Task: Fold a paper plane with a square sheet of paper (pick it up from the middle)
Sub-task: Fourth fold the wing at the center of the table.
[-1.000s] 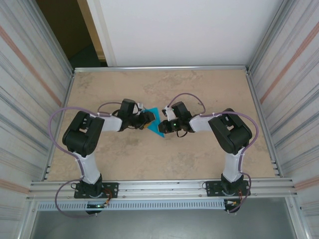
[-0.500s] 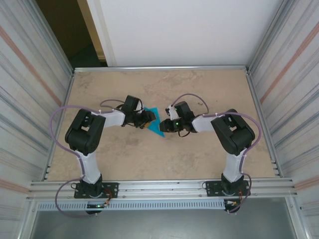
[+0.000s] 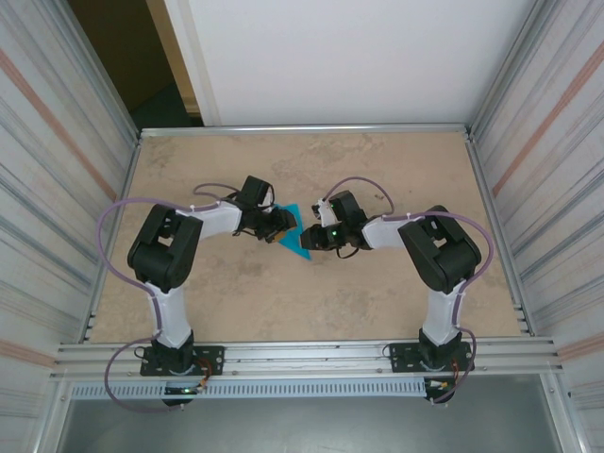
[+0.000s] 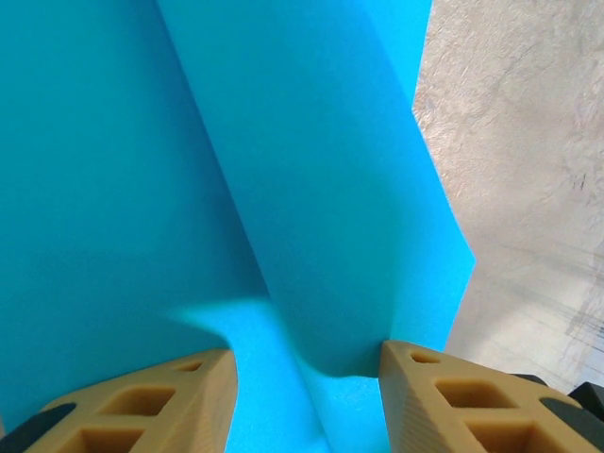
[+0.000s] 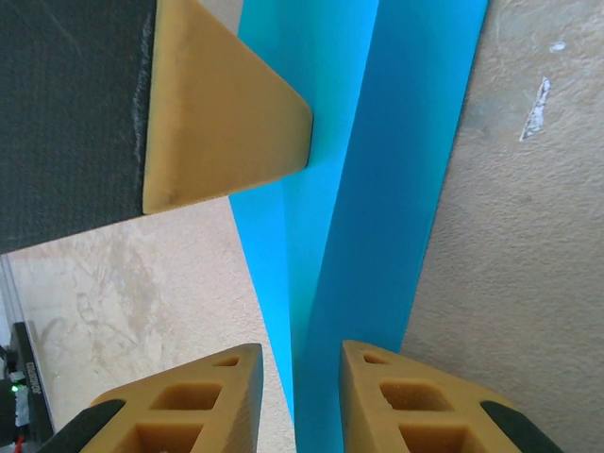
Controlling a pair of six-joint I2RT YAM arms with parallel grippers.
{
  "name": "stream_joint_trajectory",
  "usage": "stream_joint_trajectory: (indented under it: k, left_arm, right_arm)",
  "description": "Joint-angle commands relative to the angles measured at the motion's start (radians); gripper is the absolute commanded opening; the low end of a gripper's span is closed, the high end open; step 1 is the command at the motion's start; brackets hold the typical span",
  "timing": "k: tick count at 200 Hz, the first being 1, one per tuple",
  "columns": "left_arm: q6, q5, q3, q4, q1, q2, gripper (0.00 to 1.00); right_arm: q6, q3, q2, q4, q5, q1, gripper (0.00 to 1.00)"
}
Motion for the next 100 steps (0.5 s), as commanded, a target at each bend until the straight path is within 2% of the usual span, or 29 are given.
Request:
stream_joint_trajectory:
  k: [1,100]
  left_arm:
    - [0.015,-0.113,-0.041,-0.183,-0.006,0.091,0.46]
    - [0.013,-0.103,-0.038,-0.18,-0.006,0.1,0.46]
  right_arm:
    - [-0.021,0.033,0.019,-0.039,-0.016,0.008,0.27]
    - [-0.031,0.035,0.06,-0.043,-0.035,0.007,0.2]
